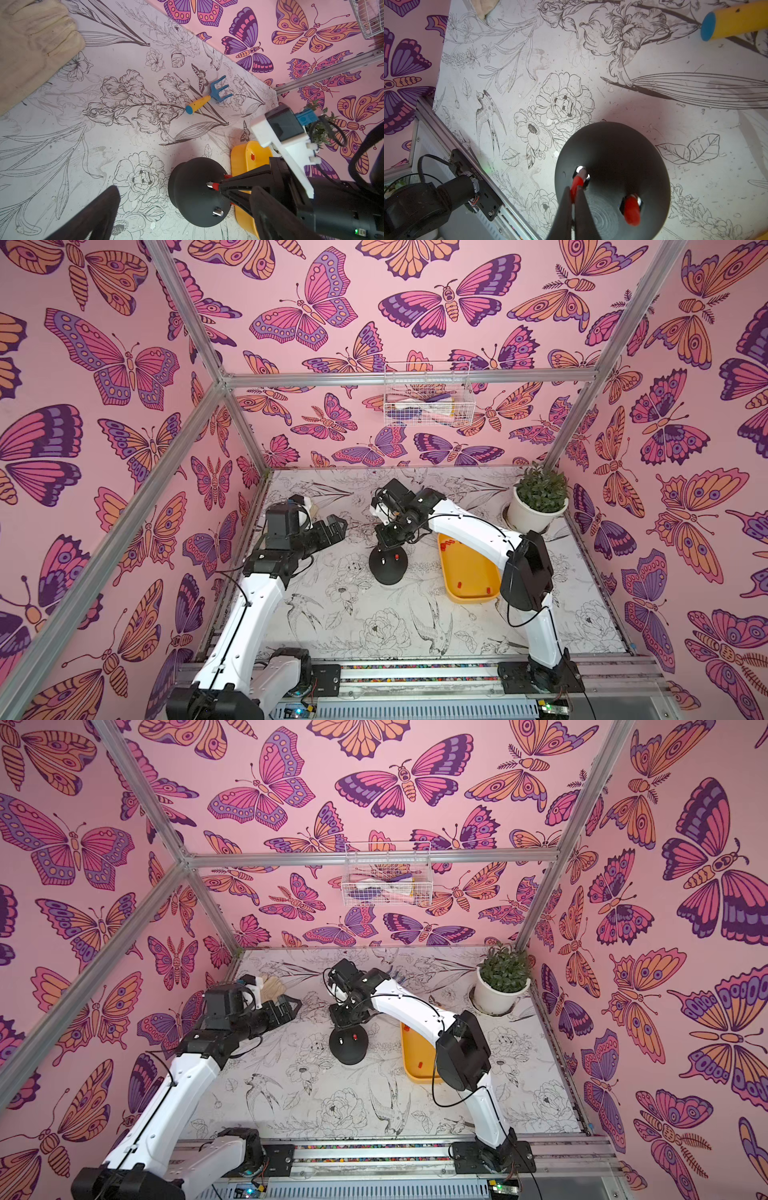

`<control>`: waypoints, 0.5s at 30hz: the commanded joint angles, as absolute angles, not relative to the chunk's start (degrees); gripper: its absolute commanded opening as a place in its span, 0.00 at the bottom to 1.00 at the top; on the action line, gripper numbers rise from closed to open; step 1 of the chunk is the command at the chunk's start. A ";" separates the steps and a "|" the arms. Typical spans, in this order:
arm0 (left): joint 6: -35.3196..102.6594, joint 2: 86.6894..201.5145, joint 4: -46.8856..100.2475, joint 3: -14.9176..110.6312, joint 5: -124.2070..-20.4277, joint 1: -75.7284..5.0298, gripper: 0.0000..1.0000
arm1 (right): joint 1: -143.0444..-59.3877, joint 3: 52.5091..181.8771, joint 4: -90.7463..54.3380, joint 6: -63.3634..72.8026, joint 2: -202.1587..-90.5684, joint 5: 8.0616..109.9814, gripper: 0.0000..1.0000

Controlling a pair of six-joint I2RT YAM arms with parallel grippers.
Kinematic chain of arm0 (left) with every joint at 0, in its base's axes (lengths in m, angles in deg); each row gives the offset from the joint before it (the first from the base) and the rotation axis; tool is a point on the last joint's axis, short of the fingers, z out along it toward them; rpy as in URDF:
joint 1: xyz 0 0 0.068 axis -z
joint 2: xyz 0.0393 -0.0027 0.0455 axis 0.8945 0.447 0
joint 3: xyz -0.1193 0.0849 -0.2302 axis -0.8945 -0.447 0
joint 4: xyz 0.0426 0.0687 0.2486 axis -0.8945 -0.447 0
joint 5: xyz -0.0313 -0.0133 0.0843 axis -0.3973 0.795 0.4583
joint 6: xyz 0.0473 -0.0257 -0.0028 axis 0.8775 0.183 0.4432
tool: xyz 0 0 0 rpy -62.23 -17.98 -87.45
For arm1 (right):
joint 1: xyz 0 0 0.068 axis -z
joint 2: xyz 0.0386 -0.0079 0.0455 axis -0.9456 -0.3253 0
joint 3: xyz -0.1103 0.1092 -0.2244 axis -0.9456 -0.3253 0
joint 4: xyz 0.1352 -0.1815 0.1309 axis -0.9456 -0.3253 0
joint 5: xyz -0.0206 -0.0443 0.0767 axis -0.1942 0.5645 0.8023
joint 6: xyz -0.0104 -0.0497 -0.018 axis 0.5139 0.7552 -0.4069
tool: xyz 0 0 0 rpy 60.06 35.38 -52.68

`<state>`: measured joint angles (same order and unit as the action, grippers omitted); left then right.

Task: Cover the protruding screws with screw protection sleeves
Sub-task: Attach the screw protection sleeve to the screw.

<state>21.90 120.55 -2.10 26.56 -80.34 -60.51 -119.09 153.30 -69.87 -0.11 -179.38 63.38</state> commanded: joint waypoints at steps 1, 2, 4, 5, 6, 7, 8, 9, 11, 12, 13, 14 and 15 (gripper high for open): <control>21.97 120.55 -1.15 25.47 -81.54 -60.99 1.00 | -119.44 155.00 -71.63 0.83 -180.90 63.86 0.07; 21.97 120.55 -1.15 25.47 -81.47 -60.98 1.00 | -119.51 155.03 -71.63 0.84 -180.98 63.86 0.07; 21.97 120.54 -1.15 25.47 -81.55 -60.98 1.00 | -119.44 155.13 -71.77 0.83 -181.06 63.86 0.07; 22.00 120.57 -1.15 25.47 -81.54 -60.99 1.00 | -119.51 155.22 -71.88 0.83 -181.14 63.76 0.08; 21.97 120.55 -1.10 25.47 -81.61 -60.97 1.00 | -119.44 155.45 -71.96 0.83 -181.20 63.76 0.08; 21.97 120.57 -1.10 25.45 -81.54 -61.03 1.00 | -119.44 155.43 -71.98 0.83 -181.25 63.77 0.08; 21.98 120.53 -1.06 25.39 -81.60 -61.00 1.00 | -119.45 155.54 -72.02 0.83 -181.33 63.73 0.08; 22.00 120.53 -1.08 25.38 -81.59 -61.07 1.00 | -119.44 155.64 -72.20 0.83 -181.39 63.75 0.08; 21.97 120.57 -1.07 25.38 -81.53 -61.07 1.00 | -119.44 156.01 -72.54 0.95 -181.65 63.67 0.08; 21.97 120.54 -1.06 25.38 -81.57 -61.05 1.00 | -119.44 156.11 -72.74 0.97 -181.77 63.59 0.08; 21.98 120.53 -1.06 25.39 -81.56 -61.04 1.00 | -119.44 156.19 -72.90 0.97 -181.86 63.55 0.08; 21.97 120.56 -1.06 25.38 -81.57 -61.00 1.00 | -119.44 156.24 -72.94 0.97 -181.94 63.54 0.08; 21.97 120.54 -1.06 25.38 -81.55 -61.00 1.00 | -119.44 156.35 -73.03 0.99 -182.03 63.57 0.08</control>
